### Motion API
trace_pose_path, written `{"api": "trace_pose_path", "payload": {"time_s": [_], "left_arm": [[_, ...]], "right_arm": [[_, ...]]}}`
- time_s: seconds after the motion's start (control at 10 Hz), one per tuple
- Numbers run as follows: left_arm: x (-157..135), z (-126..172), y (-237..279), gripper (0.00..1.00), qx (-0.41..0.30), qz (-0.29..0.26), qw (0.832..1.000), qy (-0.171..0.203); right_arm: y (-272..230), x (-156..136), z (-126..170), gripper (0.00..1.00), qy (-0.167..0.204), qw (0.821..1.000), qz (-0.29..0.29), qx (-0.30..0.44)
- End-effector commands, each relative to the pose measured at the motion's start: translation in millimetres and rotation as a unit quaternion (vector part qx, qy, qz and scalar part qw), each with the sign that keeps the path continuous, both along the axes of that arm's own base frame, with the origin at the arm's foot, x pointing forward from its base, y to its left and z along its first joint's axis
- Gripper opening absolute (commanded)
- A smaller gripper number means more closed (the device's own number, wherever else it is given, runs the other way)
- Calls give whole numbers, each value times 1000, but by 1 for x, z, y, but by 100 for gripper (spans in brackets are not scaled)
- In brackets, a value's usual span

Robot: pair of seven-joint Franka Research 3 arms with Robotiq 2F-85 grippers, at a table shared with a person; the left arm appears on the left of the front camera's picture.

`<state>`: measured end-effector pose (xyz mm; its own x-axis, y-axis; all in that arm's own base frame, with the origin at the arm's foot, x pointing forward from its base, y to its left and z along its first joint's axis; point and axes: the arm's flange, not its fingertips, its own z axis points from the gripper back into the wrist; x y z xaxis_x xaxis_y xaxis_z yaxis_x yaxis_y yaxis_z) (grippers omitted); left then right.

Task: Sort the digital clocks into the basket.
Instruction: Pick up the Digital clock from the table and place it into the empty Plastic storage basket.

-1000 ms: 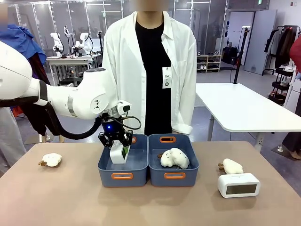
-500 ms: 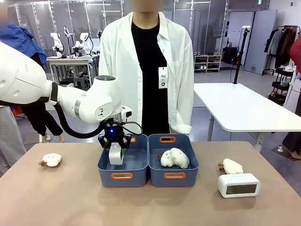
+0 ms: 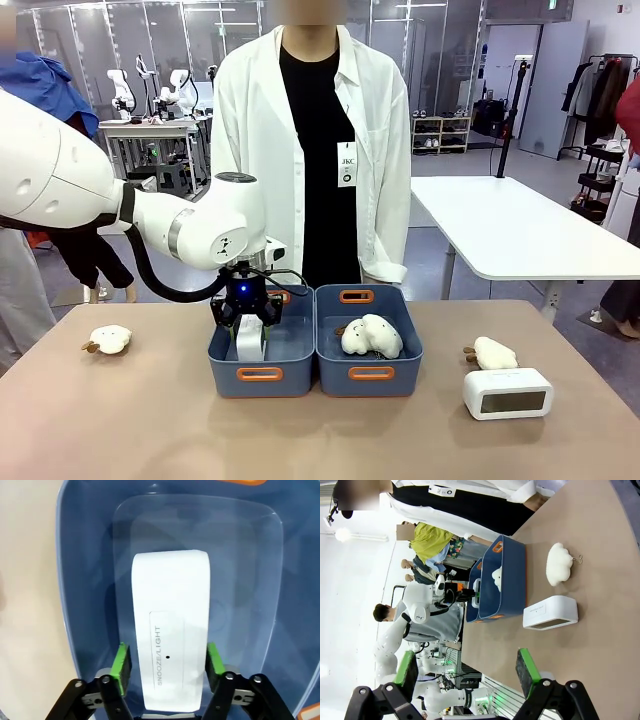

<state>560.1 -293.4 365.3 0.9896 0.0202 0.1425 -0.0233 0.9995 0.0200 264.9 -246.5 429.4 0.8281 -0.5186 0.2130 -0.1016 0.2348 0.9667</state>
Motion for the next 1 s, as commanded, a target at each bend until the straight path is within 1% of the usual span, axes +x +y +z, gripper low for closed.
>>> {"api": "trace_pose_path", "payload": {"time_s": [0.0,0.3,0.4,0.5,0.9], "left_arm": [[-7,12,1,100,-1,9,1000,-7],[-24,24,10,100,-25,9,1000,-9],[-34,27,14,100,-28,-3,1000,-12],[-7,23,0,100,-12,4,1000,-12],[-7,23,0,100,-12,4,1000,-12]], "right_arm": [[-1,-4,1,100,-8,1000,5,-6],[-1,-4,1,100,-8,1000,5,-6],[-1,-4,1,100,-8,1000,5,-6],[-1,-4,1,100,-8,1000,5,-6],[-1,-4,1,100,-8,1000,5,-6]]}}
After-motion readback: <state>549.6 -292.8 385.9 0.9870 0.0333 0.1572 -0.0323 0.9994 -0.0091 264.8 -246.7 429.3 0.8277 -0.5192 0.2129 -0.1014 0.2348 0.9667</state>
